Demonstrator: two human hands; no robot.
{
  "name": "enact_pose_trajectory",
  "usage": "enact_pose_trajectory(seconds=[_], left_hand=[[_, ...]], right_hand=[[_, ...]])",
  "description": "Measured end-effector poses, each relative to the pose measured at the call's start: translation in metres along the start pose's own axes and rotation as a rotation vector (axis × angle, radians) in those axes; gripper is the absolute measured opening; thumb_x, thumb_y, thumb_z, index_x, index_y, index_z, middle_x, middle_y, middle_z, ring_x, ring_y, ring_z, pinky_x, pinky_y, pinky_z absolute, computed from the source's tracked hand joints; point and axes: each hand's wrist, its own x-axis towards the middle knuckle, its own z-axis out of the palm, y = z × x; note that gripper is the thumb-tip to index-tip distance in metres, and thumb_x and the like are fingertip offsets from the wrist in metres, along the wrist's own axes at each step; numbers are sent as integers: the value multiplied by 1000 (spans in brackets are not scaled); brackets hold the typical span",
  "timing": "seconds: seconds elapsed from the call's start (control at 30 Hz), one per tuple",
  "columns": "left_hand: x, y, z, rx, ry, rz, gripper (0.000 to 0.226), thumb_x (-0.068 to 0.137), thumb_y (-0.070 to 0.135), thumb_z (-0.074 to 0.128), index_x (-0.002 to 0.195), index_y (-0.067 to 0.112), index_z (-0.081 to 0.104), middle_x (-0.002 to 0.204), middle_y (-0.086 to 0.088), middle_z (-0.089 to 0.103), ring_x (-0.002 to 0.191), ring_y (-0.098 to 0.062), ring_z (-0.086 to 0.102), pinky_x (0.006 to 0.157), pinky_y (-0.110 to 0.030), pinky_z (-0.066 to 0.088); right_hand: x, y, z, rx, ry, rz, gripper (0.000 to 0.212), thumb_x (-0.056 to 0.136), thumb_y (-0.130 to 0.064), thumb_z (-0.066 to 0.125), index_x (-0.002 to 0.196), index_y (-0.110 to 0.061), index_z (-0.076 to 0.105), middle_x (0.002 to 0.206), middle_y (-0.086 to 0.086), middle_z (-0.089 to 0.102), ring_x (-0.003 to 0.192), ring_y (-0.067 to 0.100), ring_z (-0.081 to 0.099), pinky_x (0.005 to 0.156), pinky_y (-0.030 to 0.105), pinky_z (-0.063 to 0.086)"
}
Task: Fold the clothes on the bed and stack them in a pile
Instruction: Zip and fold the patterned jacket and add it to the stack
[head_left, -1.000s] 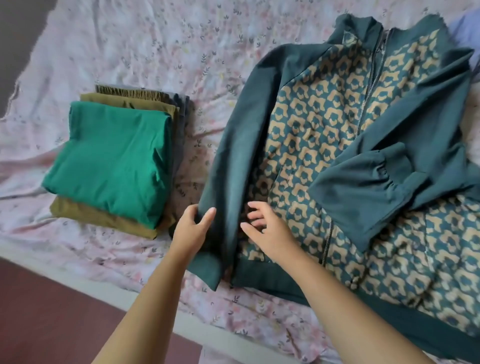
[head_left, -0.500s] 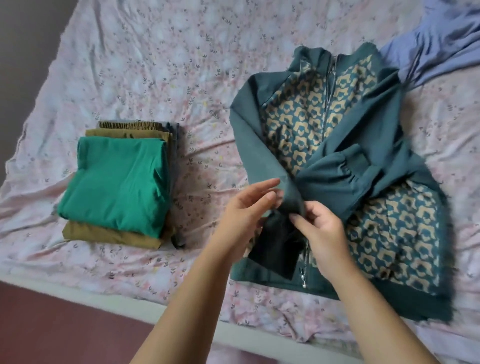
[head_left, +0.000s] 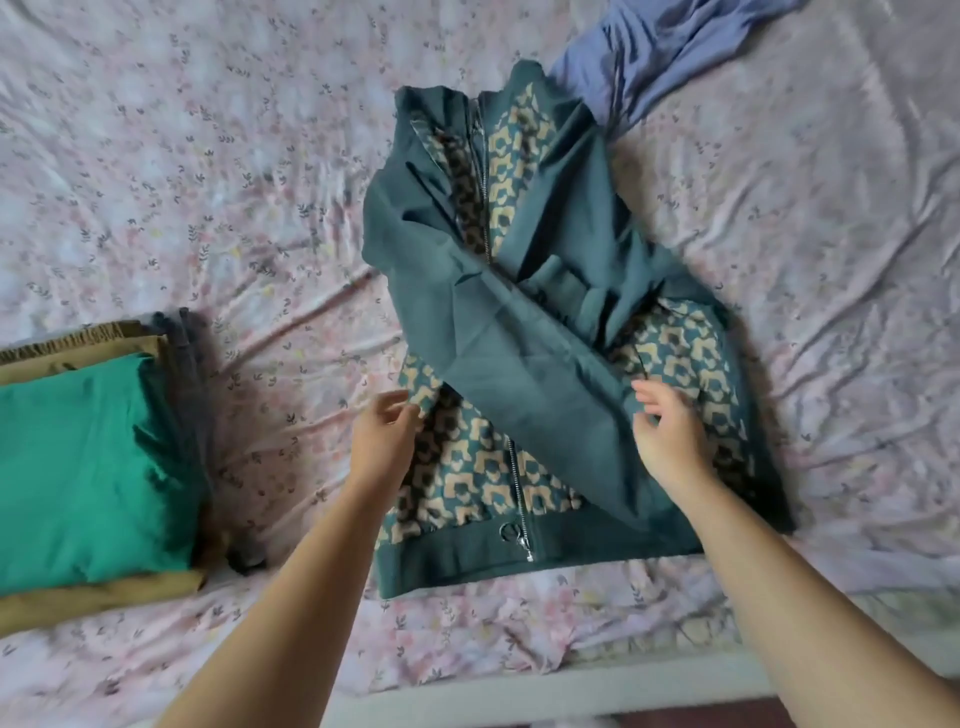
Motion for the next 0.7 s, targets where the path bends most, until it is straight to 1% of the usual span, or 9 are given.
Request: enact_pose_trajectory(seconds=[0.07, 0.13, 0.27, 0.33, 0.4, 0.47, 0.57, 0.63, 0.7], left_hand=[[13, 6, 1, -5, -4, 6, 29, 92, 12, 52, 121, 7, 52, 115, -13, 61, 92, -19, 57, 68, -26, 45], [27, 11, 2, 70, 2, 61, 32, 90, 10, 53, 122, 6, 52, 119, -12, 60, 97, -18, 56, 81, -28, 46], [57, 14, 4, 211, 19, 168, 36, 89, 12, 56, 124, 8, 52, 126, -7, 57, 113, -21, 54, 99, -39, 43], [73, 12, 5, 223, 25, 163, 36, 90, 13, 56, 125, 9, 52, 127, -5, 56, 112, -19, 54, 97, -38, 44], [87, 11, 7, 120, -3, 119, 35, 91, 11, 54, 125, 8, 51, 125, -6, 58, 107, -16, 56, 87, -29, 49], [97, 12, 10, -47, -54, 65, 33, 91, 7, 54, 123, 7, 51, 121, -9, 60, 100, -15, 58, 74, -17, 49], [104, 16, 16, -178, -107, 46, 32, 92, 6, 52, 124, 9, 49, 116, -4, 58, 94, -9, 57, 66, -10, 49], [108, 22, 21, -232, -149, 34, 36, 93, 7, 50, 129, 10, 45, 114, -2, 56, 90, -6, 57, 63, -8, 48], [113, 29, 27, -304, -209, -1, 39, 94, 6, 49, 132, 10, 42, 112, -2, 55, 83, -4, 57, 58, -8, 48]], right_hand=[[9, -26, 14, -78, -60, -189, 35, 87, -1, 51, 122, -5, 54, 120, 16, 54, 113, 27, 51, 95, 29, 37], [20, -56, 31, -108, -148, -331, 38, 89, -10, 54, 126, -9, 51, 125, 11, 50, 119, 24, 46, 99, 29, 34], [51, -112, 62, -102, -139, -445, 48, 87, -20, 58, 132, -11, 44, 131, 9, 45, 125, 24, 39, 102, 29, 30], [69, -130, 75, -151, -142, -464, 59, 86, -27, 61, 137, -11, 36, 135, 11, 42, 128, 26, 35, 107, 32, 26], [85, -137, 85, -198, -215, -393, 69, 84, -33, 64, 140, -12, 30, 141, 10, 39, 131, 27, 34, 108, 37, 28], [96, -139, 91, -150, -318, -299, 58, 84, -30, 64, 133, -11, 39, 133, 8, 49, 123, 26, 45, 97, 33, 38], [105, -134, 82, 137, -440, -279, 7, 87, -14, 60, 92, -13, 56, 91, -1, 65, 88, 16, 61, 73, 25, 45], [114, -129, 63, 487, -436, -224, 16, 88, -3, 55, 83, -18, 57, 76, -10, 67, 73, 5, 62, 70, 18, 48], [129, -117, 43, 711, -284, -125, 19, 88, 0, 52, 85, -17, 59, 75, -9, 69, 70, 4, 62, 72, 18, 50]])
